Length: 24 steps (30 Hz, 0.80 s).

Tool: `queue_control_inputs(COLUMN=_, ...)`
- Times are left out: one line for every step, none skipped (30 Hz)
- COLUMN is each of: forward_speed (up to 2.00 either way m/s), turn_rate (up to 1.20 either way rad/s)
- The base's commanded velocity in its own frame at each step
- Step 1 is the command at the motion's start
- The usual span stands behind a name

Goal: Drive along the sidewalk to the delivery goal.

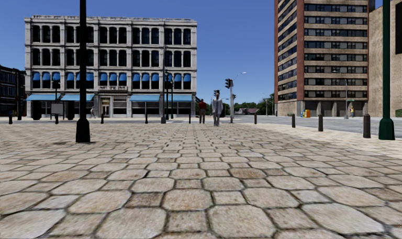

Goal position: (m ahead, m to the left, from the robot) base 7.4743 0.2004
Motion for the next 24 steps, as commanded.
queue_control_inputs(forward_speed=2.0, turn_rate=0.0)
queue_control_inputs(forward_speed=2.0, turn_rate=0.0)
queue_control_inputs(forward_speed=2.0, turn_rate=0.0)
queue_control_inputs(forward_speed=2.0, turn_rate=0.0)
queue_control_inputs(forward_speed=2.0, turn_rate=0.0)
queue_control_inputs(forward_speed=2.0, turn_rate=0.0)
queue_control_inputs(forward_speed=2.0, turn_rate=0.0)
queue_control_inputs(forward_speed=2.0, turn_rate=0.0)
queue_control_inputs(forward_speed=2.0, turn_rate=0.0)
queue_control_inputs(forward_speed=2.0, turn_rate=0.0)
queue_control_inputs(forward_speed=2.0, turn_rate=0.0)
queue_control_inputs(forward_speed=2.0, turn_rate=0.0)
queue_control_inputs(forward_speed=2.0, turn_rate=0.0)
queue_control_inputs(forward_speed=2.0, turn_rate=0.0)
queue_control_inputs(forward_speed=2.0, turn_rate=0.0)
queue_control_inputs(forward_speed=2.0, turn_rate=0.0)
queue_control_inputs(forward_speed=2.0, turn_rate=0.0)
queue_control_inputs(forward_speed=2.0, turn_rate=0.0)
queue_control_inputs(forward_speed=2.0, turn_rate=0.0)
queue_control_inputs(forward_speed=2.0, turn_rate=0.0)
queue_control_inputs(forward_speed=2.0, turn_rate=0.0)
queue_control_inputs(forward_speed=2.0, turn_rate=0.0)
queue_control_inputs(forward_speed=2.0, turn_rate=0.0)
queue_control_inputs(forward_speed=2.0, turn_rate=0.0)
